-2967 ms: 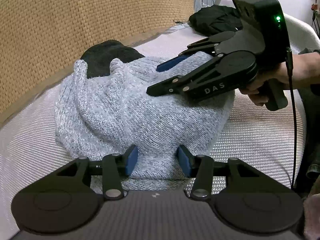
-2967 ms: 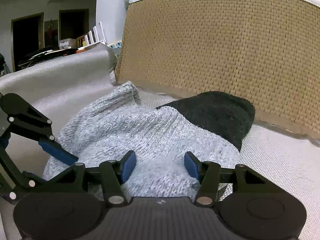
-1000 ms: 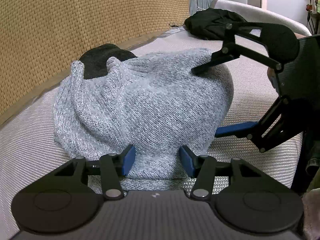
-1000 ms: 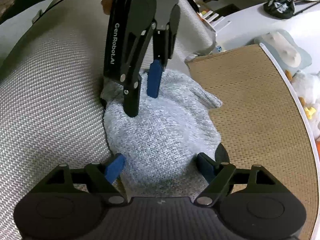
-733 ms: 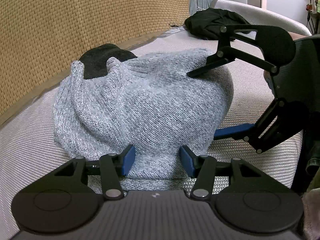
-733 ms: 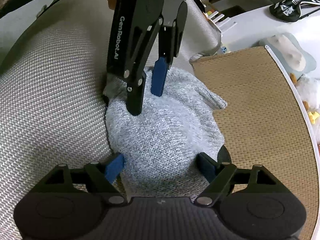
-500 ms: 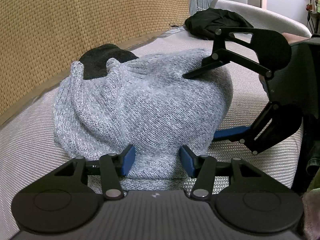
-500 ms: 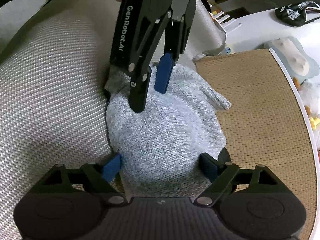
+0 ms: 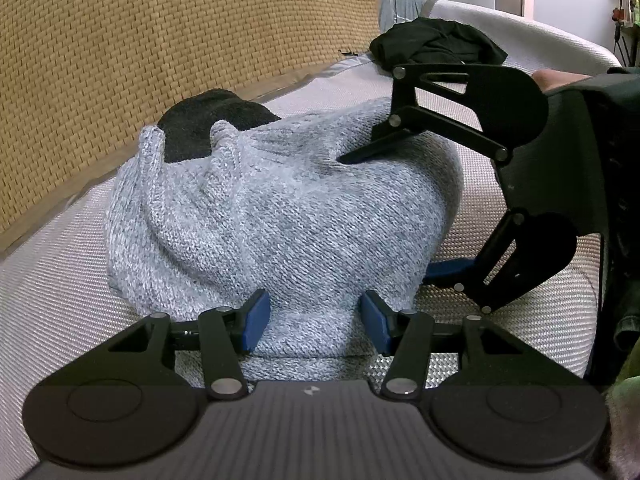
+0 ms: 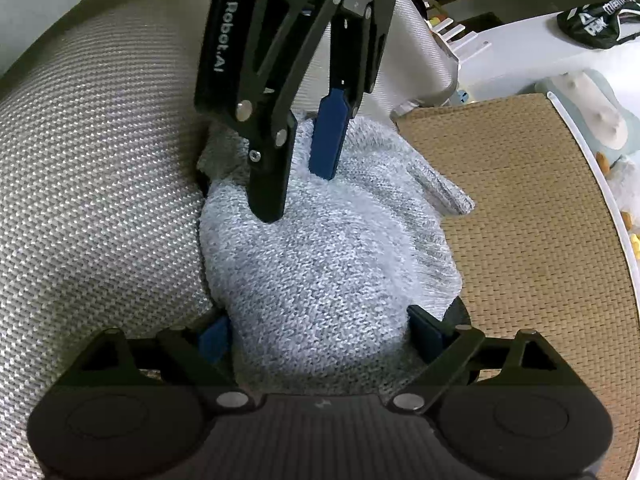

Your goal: Fold clothes

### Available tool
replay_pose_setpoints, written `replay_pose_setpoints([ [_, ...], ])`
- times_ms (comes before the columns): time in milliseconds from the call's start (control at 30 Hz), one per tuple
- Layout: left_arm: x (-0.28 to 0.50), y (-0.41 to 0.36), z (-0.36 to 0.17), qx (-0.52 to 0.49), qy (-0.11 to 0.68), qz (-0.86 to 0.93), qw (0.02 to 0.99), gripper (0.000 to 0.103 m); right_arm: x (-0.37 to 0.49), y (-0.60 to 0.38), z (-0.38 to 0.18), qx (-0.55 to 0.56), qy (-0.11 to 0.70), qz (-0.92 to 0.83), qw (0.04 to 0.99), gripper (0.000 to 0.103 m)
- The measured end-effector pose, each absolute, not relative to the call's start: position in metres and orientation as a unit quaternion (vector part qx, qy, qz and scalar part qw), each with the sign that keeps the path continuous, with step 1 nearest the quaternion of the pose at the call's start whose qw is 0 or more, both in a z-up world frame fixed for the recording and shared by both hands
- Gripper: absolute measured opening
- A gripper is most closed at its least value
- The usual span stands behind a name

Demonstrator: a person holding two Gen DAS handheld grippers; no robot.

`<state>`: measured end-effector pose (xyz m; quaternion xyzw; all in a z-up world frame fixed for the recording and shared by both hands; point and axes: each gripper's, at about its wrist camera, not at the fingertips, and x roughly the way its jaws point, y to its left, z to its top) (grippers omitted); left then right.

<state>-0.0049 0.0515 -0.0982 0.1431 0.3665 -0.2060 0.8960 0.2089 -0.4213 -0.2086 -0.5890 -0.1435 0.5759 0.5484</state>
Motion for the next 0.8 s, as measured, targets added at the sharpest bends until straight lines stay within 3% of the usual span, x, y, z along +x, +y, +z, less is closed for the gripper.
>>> replay_pose_setpoints([
  [400, -0.005, 0.048, -0.099, 0.148, 0.357, -0.206, 0.899, 0.056, 0.219, -0.410, -0.201, -0.571, -0.107, 0.599, 0.552, 0.093],
  [433, -0.006, 0.047, -0.099, 0.154, 0.353, -0.207, 0.899, 0.058, 0.220, -0.409, -0.199, -0.568, -0.100, 0.601, 0.553, 0.093],
  [533, -0.012, 0.037, -0.102, 0.183, 0.347, -0.228, 0.891, 0.083, 0.222, -0.406, -0.194, -0.558, -0.084, 0.605, 0.561, 0.091],
  [567, -0.014, 0.031, -0.106, 0.206, 0.346, -0.233, 0.885, 0.086, 0.222, -0.407, -0.193, -0.556, -0.083, 0.607, 0.562, 0.091],
  [667, -0.015, 0.020, -0.111, 0.254, 0.342, -0.228, 0.876, 0.086, 0.223, -0.408, -0.191, -0.545, -0.073, 0.610, 0.570, 0.089],
  [800, -0.012, 0.024, -0.111, 0.247, 0.339, -0.222, 0.880, 0.086, 0.225, -0.408, -0.183, -0.523, -0.048, 0.618, 0.585, 0.083],
])
